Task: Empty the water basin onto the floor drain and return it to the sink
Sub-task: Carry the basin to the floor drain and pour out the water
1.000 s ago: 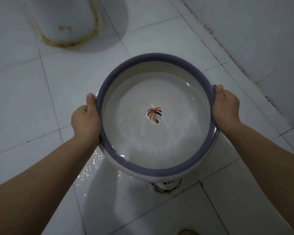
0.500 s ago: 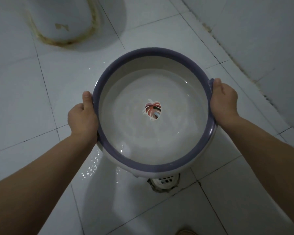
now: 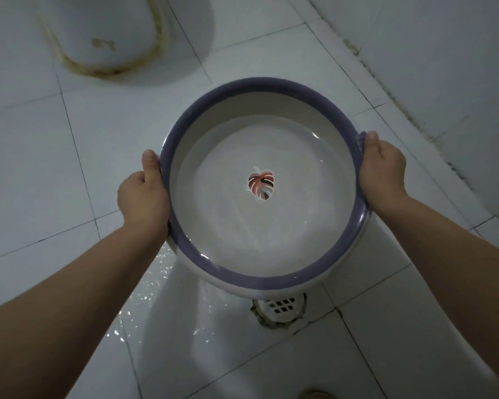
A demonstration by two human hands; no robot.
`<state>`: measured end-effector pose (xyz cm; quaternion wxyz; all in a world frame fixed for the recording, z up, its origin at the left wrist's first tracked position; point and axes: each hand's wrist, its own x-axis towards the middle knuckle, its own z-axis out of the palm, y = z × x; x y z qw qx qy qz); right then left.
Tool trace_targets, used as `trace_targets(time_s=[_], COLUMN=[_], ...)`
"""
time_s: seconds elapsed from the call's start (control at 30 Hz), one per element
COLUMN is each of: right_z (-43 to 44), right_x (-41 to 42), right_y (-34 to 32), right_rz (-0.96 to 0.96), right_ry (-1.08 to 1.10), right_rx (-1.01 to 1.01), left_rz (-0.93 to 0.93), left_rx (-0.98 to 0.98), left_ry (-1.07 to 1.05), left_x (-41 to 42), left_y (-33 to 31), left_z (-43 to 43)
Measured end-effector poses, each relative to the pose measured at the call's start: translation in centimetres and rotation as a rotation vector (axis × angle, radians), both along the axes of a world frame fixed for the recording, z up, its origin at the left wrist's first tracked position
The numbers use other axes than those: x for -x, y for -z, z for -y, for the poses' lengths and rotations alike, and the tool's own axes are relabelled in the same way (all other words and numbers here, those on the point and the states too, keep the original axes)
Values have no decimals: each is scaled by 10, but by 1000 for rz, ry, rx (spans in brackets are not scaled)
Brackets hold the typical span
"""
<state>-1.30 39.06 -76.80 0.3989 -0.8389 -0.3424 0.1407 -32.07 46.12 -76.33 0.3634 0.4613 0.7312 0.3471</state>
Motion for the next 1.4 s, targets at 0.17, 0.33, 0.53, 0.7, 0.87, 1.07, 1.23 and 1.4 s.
trace_targets(time_s=[0.17,0.33,0.53,0.7,0.87,1.07,1.23,1.4], right_z=[1,2,6,5,5,7,8,9], right_x=[-1,0,1,2,4,3,3,4], right_y=[1,0,0,-1,0,-2,-2,-3], right_rz=[-16,-32,-17,-14,-31,-22,-19,-10], right_ry=[-2,2,15,18,12,19,22,18], right_rx=[-5,-18,-15,-13,-22,-30,-30,-40], left_rz=[9,1,-6,-18,17,25,5,12], left_rx=[-29,-35,-65,-72,-72,-71,-71,-77], left_ry=[15,14,19,10,6,5,15,29], left_x=[0,1,2,3,4,3,4,5], left_y=[0,2,2,2,4,3,3,1], left_z=[-1,1,2,4,8,9,10,12])
